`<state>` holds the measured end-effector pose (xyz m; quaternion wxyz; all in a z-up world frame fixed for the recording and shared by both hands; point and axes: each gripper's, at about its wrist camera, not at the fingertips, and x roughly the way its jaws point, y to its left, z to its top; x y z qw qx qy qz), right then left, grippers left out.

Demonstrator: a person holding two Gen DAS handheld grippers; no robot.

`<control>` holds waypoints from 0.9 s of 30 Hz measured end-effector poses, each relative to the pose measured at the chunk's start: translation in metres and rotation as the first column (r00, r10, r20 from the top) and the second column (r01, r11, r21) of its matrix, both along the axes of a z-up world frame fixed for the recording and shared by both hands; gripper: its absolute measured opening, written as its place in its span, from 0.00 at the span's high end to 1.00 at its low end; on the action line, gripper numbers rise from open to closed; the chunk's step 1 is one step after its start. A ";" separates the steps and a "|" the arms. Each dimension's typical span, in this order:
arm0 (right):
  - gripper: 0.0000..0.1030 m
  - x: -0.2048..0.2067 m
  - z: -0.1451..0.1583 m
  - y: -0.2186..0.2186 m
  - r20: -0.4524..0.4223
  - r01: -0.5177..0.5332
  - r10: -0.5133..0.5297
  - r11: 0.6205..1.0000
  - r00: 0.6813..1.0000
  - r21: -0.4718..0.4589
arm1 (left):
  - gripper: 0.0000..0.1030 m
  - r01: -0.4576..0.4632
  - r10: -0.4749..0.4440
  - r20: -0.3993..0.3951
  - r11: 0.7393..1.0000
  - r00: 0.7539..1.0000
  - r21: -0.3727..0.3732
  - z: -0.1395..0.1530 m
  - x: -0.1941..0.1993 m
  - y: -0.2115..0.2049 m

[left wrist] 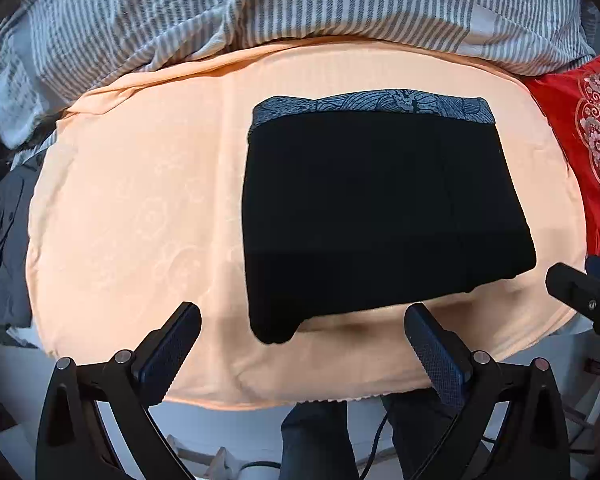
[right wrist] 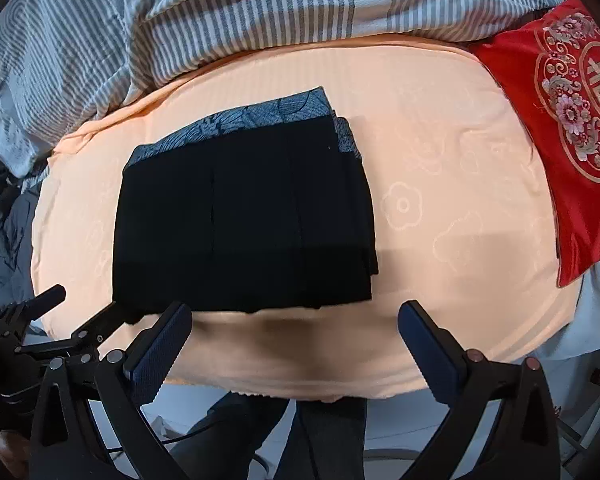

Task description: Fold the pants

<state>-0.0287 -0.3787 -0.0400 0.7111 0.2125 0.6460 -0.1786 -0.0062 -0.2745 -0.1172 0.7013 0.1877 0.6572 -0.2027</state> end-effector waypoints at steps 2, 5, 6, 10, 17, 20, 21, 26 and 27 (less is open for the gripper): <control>0.00 -0.002 0.004 0.004 -0.006 -0.006 0.006 1.000 1.000 -0.006 | 0.01 -0.015 0.015 -0.002 1.000 1.000 0.003 0.004 -0.002 0.003; 0.00 -0.004 0.008 0.009 -0.016 -0.012 0.012 1.000 1.000 -0.015 | 0.01 -0.021 0.021 -0.009 1.000 1.000 0.013 0.007 -0.004 0.005; 0.00 -0.005 0.010 0.010 -0.018 -0.013 0.012 1.000 1.000 -0.017 | 0.01 -0.017 0.017 -0.011 1.000 1.000 0.015 0.008 -0.006 0.005; 0.00 -0.006 0.015 0.017 -0.029 -0.020 0.019 0.999 0.999 -0.037 | 0.01 -0.002 0.002 -0.014 1.000 1.000 0.018 0.014 -0.013 0.007; 0.00 -0.007 0.022 0.023 -0.030 -0.022 0.021 0.999 0.999 -0.043 | 0.01 -0.006 0.006 -0.018 1.000 1.000 -0.002 0.023 -0.014 0.011; 0.00 -0.006 0.024 0.025 -0.029 -0.022 0.021 0.999 0.999 -0.048 | 0.01 -0.008 0.008 -0.013 1.000 1.000 -0.004 0.026 -0.013 0.012; 0.00 -0.005 0.025 0.026 -0.029 -0.023 0.022 0.999 0.999 -0.048 | 0.01 -0.009 0.009 -0.014 1.000 1.000 -0.005 0.027 -0.012 0.013; 0.00 -0.003 0.028 0.029 -0.030 -0.024 0.023 0.998 0.999 -0.053 | 0.01 -0.015 0.015 -0.017 1.000 1.000 -0.007 0.028 -0.011 0.016; 0.00 -0.003 0.028 0.029 -0.030 -0.025 0.023 0.998 0.999 -0.055 | 0.01 -0.015 0.015 -0.017 1.000 1.000 -0.008 0.028 -0.011 0.016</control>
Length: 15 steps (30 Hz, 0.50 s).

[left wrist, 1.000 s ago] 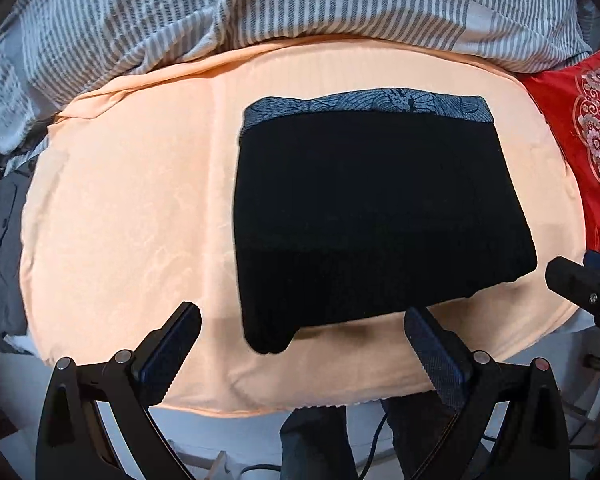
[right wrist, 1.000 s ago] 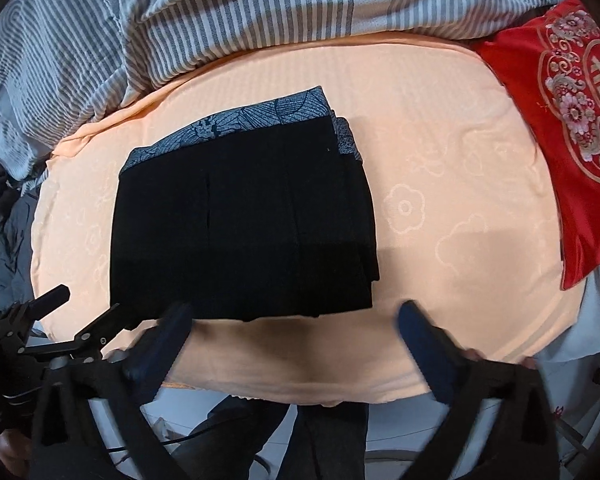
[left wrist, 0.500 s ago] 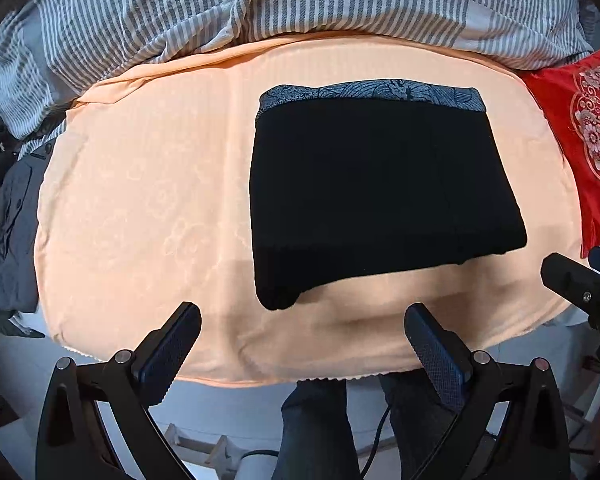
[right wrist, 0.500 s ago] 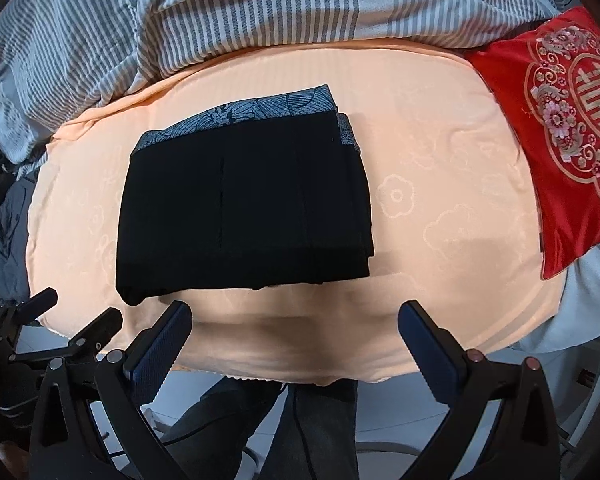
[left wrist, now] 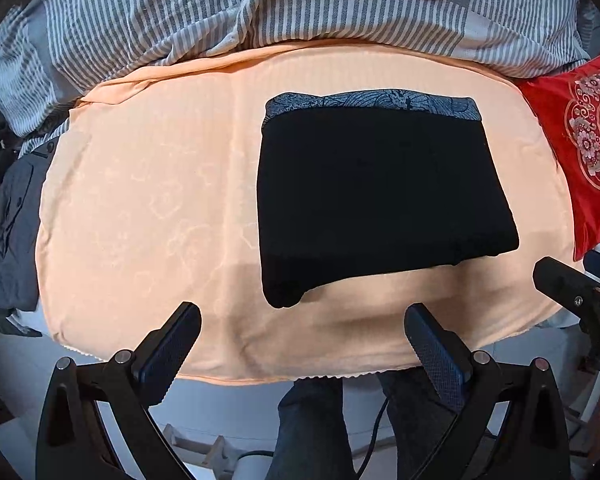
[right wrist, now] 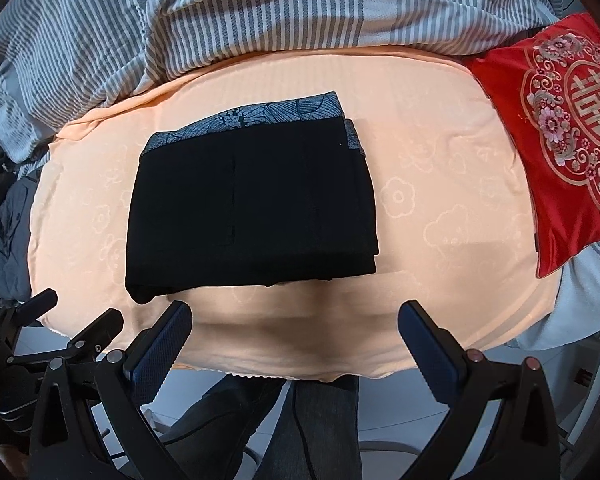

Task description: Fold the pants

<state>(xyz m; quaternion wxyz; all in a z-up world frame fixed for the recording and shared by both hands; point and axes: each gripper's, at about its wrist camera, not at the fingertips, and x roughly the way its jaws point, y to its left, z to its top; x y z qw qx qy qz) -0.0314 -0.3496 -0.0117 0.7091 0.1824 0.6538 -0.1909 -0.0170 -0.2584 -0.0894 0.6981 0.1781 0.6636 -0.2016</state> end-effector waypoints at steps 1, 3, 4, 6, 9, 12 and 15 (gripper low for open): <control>0.00 0.000 0.000 0.000 -0.001 0.000 0.000 1.000 1.000 -0.002 | 0.01 -0.002 0.002 0.000 1.000 1.000 0.000 0.000 0.000 0.001; 0.00 0.001 0.001 0.001 -0.002 -0.004 0.004 1.000 1.000 -0.006 | 0.01 -0.009 0.009 -0.002 1.000 1.000 0.000 0.000 0.001 0.001; 0.00 0.001 0.001 0.002 -0.003 -0.005 0.005 1.000 1.000 -0.009 | 0.01 -0.012 0.012 -0.001 1.000 1.000 0.002 0.001 0.001 0.002; 0.00 0.002 0.001 0.002 -0.005 -0.008 0.008 1.000 1.000 -0.011 | 0.01 -0.016 0.016 -0.002 1.000 1.000 0.004 0.001 0.003 0.002; 0.00 0.003 0.003 0.004 -0.003 -0.010 0.010 1.000 1.000 -0.020 | 0.01 -0.019 0.019 0.005 1.000 1.000 0.004 0.001 0.004 0.001; 0.00 0.002 0.004 0.005 -0.002 -0.007 0.007 1.000 1.000 -0.030 | 0.01 -0.018 0.018 0.007 1.000 1.000 -0.002 0.002 0.005 0.001; 0.00 0.002 0.005 0.005 -0.003 0.000 0.000 0.999 1.000 -0.039 | 0.01 -0.011 0.011 0.007 1.000 1.000 -0.004 0.002 0.005 0.000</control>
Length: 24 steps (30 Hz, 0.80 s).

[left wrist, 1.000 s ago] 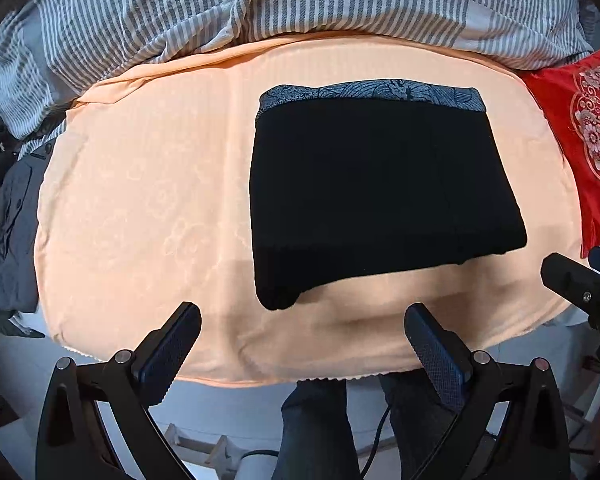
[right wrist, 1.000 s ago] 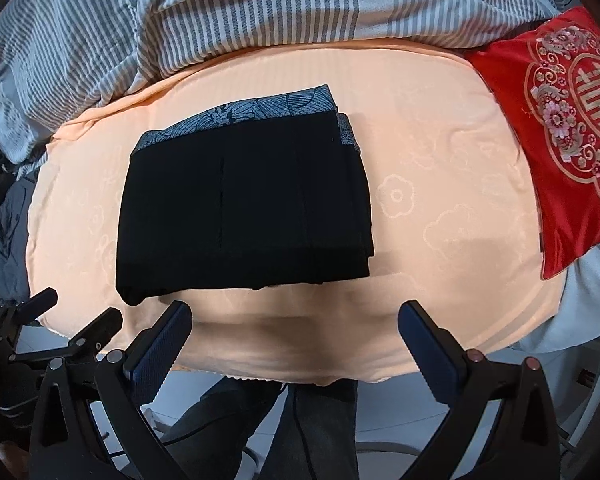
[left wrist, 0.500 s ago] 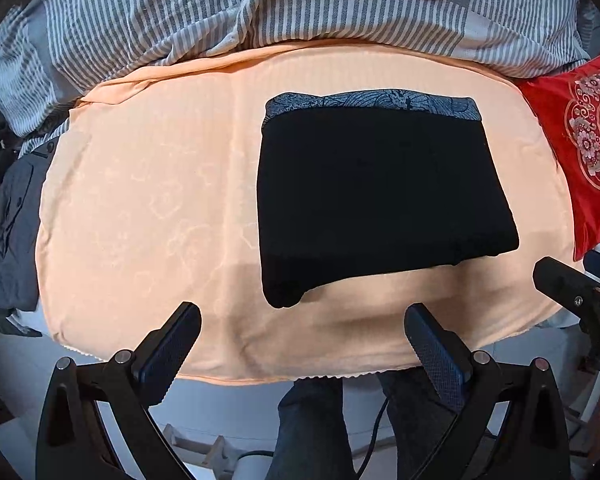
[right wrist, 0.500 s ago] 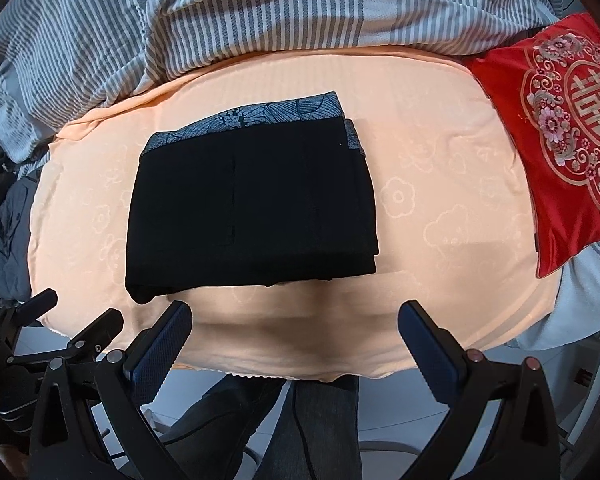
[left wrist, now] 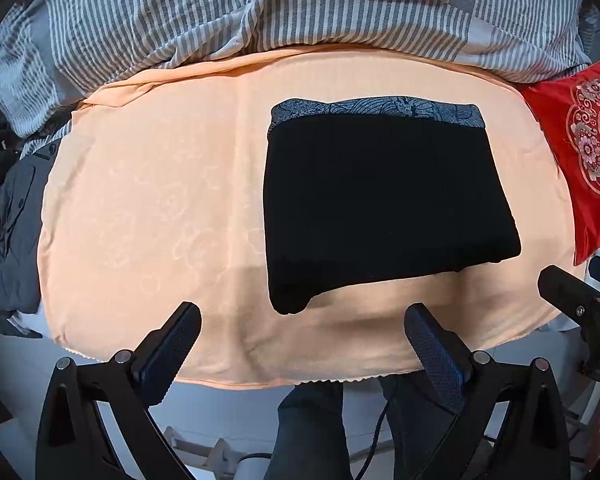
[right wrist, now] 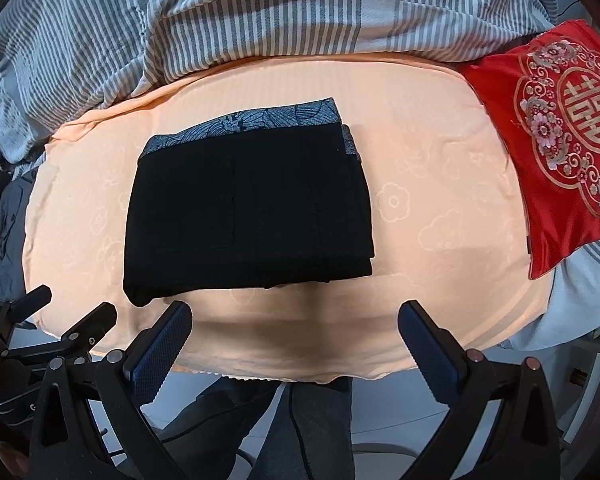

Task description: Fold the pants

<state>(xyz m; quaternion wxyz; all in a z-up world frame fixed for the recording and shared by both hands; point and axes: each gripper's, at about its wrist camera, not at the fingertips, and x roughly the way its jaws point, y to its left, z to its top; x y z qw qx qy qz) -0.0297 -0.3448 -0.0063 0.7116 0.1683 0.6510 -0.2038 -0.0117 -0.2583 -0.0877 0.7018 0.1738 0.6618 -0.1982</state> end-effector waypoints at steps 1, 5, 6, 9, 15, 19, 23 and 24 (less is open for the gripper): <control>0.00 0.000 0.001 0.000 0.000 0.003 -0.003 1.000 1.000 -0.004 | 0.01 0.003 -0.003 0.000 1.000 1.000 0.000 0.000 0.000 -0.001; 0.00 -0.001 0.002 0.000 0.001 0.016 -0.016 1.000 1.000 -0.008 | 0.01 0.008 -0.008 0.002 1.000 1.000 -0.006 0.001 0.001 -0.003; 0.00 -0.001 0.003 0.000 0.002 0.019 -0.019 1.000 1.000 -0.010 | 0.01 0.009 -0.009 0.004 1.000 1.000 -0.007 0.002 0.001 -0.003; 0.00 -0.001 0.004 0.000 0.002 0.026 -0.026 1.000 1.000 -0.014 | 0.01 0.011 -0.010 0.008 1.000 1.000 -0.010 0.003 0.002 -0.003; 0.00 0.000 0.005 0.002 0.000 0.027 -0.027 0.999 1.000 -0.025 | 0.01 0.006 -0.006 0.020 1.000 1.000 -0.015 0.004 0.005 -0.001; 0.00 0.001 0.004 0.005 -0.006 0.021 -0.021 0.999 1.000 -0.025 | 0.01 -0.001 0.001 0.021 1.000 1.000 -0.024 0.005 0.006 0.001; 0.00 0.002 0.004 0.007 -0.006 0.017 -0.017 0.999 1.000 -0.027 | 0.01 -0.004 0.005 0.026 1.000 1.000 -0.020 0.004 0.006 0.003; 0.00 0.002 0.004 0.008 -0.005 0.016 -0.016 0.999 1.000 -0.029 | 0.01 -0.006 0.006 0.026 1.000 1.000 -0.022 0.004 0.006 0.003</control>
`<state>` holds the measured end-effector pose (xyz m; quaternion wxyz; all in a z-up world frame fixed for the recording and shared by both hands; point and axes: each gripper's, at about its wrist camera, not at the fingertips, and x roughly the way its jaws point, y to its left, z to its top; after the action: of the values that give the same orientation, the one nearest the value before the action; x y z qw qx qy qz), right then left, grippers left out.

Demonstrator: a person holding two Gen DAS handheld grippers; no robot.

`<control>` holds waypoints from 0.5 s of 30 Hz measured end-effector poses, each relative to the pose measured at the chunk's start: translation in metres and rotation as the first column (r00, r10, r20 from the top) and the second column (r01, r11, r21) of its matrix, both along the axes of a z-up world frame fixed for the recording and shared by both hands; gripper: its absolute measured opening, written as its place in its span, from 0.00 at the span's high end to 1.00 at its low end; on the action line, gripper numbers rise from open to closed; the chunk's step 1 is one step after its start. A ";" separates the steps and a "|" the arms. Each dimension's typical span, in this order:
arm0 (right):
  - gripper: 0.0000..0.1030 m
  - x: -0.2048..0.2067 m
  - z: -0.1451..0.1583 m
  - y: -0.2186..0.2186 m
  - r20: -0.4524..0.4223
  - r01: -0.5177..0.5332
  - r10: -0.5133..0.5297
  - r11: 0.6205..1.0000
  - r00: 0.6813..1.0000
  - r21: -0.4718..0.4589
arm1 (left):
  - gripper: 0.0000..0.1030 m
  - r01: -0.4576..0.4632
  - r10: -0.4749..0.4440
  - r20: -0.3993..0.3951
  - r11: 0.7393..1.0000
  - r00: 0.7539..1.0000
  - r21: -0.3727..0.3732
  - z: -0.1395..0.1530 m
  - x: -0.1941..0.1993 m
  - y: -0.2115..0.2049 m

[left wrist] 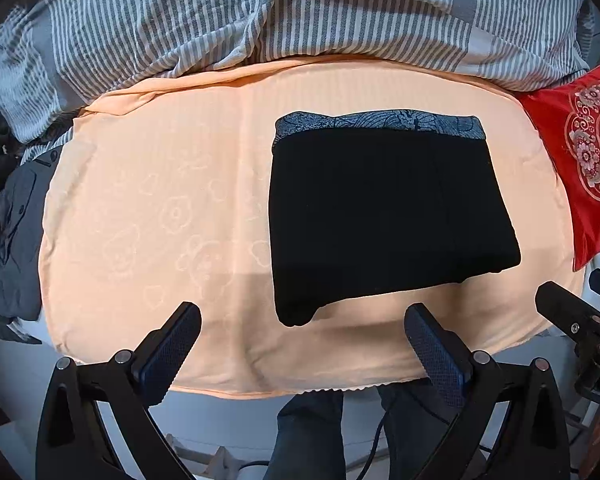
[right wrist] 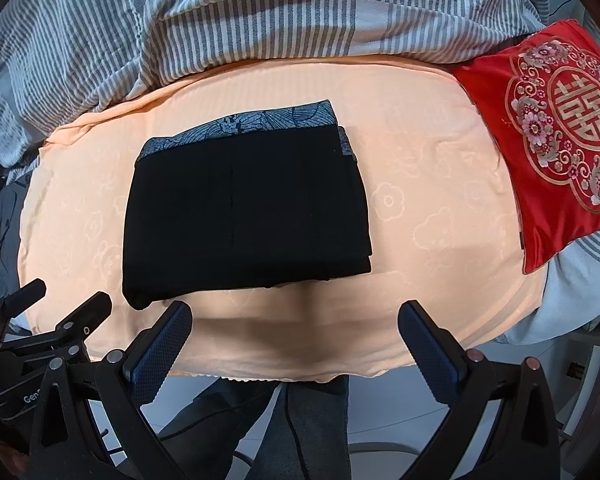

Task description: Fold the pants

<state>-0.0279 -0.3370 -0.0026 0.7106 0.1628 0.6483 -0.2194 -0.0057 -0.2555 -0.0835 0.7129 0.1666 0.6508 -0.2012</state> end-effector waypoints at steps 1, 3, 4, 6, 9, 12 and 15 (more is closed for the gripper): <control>0.00 0.000 0.000 0.001 0.001 -0.001 0.001 1.000 1.000 -0.001 | 0.01 -0.001 0.001 -0.001 1.000 1.000 -0.001 0.000 0.000 0.000; 0.00 0.000 0.001 0.002 0.003 -0.003 0.003 1.000 1.000 -0.004 | 0.01 -0.001 0.001 -0.004 1.000 1.000 -0.004 0.000 0.000 0.000; 0.00 -0.001 0.001 0.002 0.003 -0.004 0.004 1.000 1.000 -0.005 | 0.01 -0.001 0.001 -0.004 1.000 1.000 -0.003 -0.001 0.000 0.000; 0.00 -0.001 0.001 0.003 0.004 -0.005 0.005 1.000 1.000 -0.008 | 0.01 0.000 0.000 -0.006 1.000 1.000 -0.006 -0.001 0.000 0.000; 0.00 -0.001 0.002 0.003 0.005 -0.006 0.006 1.000 1.000 -0.011 | 0.01 -0.003 0.003 -0.004 1.000 1.000 -0.003 -0.001 0.000 0.001; 0.00 -0.002 0.003 0.003 0.006 -0.005 0.005 1.000 1.000 -0.016 | 0.01 -0.007 0.007 -0.004 1.000 1.000 -0.001 -0.001 -0.001 0.003; 0.00 -0.002 0.003 0.003 0.006 -0.002 0.002 1.000 1.000 -0.018 | 0.01 -0.006 0.006 0.006 1.000 1.000 -0.016 0.000 -0.001 0.005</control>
<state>-0.0298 -0.3341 0.0002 0.7145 0.1563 0.6442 -0.2239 -0.0068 -0.2509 -0.0833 0.7169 0.1597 0.6473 -0.2038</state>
